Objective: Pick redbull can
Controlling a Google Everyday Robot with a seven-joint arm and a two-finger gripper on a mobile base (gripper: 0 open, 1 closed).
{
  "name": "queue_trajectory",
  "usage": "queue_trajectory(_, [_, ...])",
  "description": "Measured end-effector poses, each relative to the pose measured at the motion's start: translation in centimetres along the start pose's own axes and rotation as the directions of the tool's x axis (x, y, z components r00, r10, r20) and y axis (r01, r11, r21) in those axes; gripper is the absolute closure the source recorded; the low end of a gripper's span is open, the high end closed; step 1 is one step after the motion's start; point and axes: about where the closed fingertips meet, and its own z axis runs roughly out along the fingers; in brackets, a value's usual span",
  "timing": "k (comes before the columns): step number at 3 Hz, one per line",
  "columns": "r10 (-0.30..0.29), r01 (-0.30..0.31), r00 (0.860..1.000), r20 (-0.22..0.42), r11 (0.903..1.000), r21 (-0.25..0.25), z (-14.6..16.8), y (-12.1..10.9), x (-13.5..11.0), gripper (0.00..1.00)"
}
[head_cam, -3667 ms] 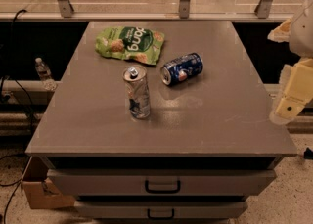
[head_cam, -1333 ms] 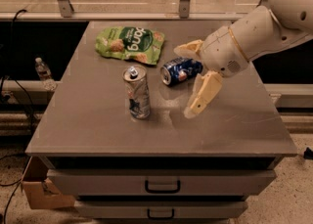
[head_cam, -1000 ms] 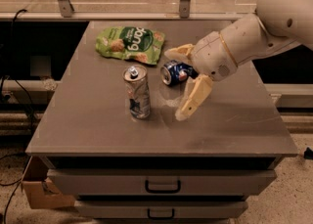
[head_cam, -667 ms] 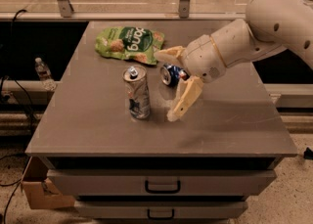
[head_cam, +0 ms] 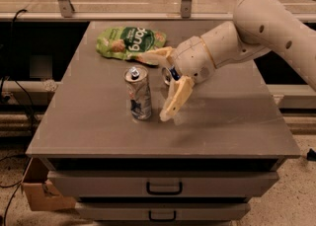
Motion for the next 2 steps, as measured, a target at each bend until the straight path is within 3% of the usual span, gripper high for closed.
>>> queue_trajectory(2, [-0.020, 0.024, 0.998, 0.055, 0.9964, -0.081, 2.25, -0.18, -0.97, 0.00])
